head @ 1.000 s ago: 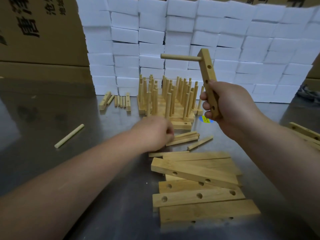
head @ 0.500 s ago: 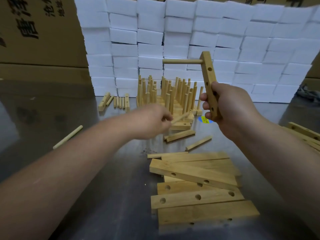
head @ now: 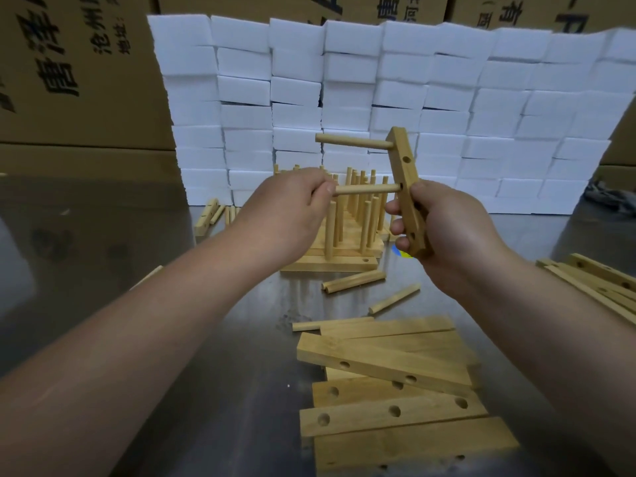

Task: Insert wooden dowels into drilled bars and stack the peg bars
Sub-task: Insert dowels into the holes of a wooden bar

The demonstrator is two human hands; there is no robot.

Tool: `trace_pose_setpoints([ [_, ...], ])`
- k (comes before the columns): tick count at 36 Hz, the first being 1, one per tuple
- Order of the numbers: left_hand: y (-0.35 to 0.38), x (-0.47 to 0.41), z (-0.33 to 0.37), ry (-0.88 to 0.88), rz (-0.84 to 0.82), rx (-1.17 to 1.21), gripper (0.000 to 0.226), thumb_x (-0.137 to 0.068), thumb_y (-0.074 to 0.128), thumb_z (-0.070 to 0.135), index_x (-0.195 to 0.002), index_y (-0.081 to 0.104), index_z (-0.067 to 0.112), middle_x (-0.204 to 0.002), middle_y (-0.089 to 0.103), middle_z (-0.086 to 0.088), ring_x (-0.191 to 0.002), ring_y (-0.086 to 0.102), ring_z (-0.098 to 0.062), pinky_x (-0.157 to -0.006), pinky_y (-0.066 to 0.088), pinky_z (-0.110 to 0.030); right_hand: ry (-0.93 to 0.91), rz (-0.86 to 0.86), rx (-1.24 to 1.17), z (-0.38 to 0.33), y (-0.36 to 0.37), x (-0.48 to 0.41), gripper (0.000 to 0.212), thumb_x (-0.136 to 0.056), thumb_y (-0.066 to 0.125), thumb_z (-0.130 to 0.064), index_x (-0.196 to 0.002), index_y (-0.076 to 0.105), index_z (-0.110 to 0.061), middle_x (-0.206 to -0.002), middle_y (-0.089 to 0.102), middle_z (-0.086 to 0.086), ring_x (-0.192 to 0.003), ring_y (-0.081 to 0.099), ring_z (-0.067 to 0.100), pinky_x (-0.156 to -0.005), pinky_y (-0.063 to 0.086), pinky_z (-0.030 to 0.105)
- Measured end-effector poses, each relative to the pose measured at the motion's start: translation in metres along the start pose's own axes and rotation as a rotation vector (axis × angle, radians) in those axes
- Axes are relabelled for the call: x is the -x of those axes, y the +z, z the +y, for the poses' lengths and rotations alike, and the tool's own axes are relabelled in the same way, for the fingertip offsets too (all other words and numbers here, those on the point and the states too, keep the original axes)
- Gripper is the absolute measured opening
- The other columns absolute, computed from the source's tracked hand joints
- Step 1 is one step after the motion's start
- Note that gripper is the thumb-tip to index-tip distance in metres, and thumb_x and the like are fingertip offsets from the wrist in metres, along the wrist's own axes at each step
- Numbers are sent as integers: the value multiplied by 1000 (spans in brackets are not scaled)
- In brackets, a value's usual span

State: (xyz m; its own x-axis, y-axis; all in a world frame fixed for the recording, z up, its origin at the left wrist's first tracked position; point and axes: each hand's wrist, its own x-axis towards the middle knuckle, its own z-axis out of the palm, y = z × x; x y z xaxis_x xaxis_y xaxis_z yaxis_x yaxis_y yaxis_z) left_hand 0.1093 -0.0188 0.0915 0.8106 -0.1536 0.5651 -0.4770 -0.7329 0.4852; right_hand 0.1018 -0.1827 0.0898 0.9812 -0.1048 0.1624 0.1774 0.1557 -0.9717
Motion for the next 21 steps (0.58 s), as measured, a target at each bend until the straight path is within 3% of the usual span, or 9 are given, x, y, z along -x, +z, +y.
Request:
trace_pose_setpoints([
  [2, 0, 0, -1, 4, 15, 12, 27, -98, 38, 26, -75, 52, 26, -64, 51, 7, -50, 43, 4, -46, 31, -12, -7, -17, -10, 1, 0, 1, 30, -98, 33, -12, -86, 60, -19, -63, 56, -1, -43, 46, 9, -41, 38, 20],
  [6, 2, -1, -3, -2, 56, 57, 20, -97, 40, 26, -94, 60, 28, -63, 50, 10, -54, 44, 0, -50, 32, -17, 0, -40, -25, 1, 0, 1, 30, -99, 33, -13, -89, 60, -22, -64, 56, -1, -43, 46, 9, -41, 38, 20],
  [10, 1, 0, -2, -1, 49, 95, 23, -96, 42, 25, -106, 63, 27, -60, 47, 13, -49, 44, 6, -44, 29, -10, 7, -28, -49, 1, 0, 1, 29, -99, 33, -12, -92, 60, -20, -60, 57, -2, -41, 46, 9, -39, 37, 19],
  [14, 2, 2, 0, 17, 23, 130, 24, -95, 45, 24, -108, 64, 28, -57, 47, 15, -48, 44, 4, -51, 33, -21, 8, -11, -69, 0, -1, 0, 28, -99, 34, -13, -94, 60, -19, -57, 57, -2, -40, 45, 9, -39, 37, 17],
  [21, 2, 4, 1, 55, 23, 146, 24, -95, 46, 22, -108, 66, 28, -57, 48, 14, -51, 44, 4, -50, 37, -16, -20, -10, -37, 0, 0, 1, 29, -98, 34, -12, -93, 60, -22, -63, 57, 0, -41, 45, 9, -39, 37, 19],
])
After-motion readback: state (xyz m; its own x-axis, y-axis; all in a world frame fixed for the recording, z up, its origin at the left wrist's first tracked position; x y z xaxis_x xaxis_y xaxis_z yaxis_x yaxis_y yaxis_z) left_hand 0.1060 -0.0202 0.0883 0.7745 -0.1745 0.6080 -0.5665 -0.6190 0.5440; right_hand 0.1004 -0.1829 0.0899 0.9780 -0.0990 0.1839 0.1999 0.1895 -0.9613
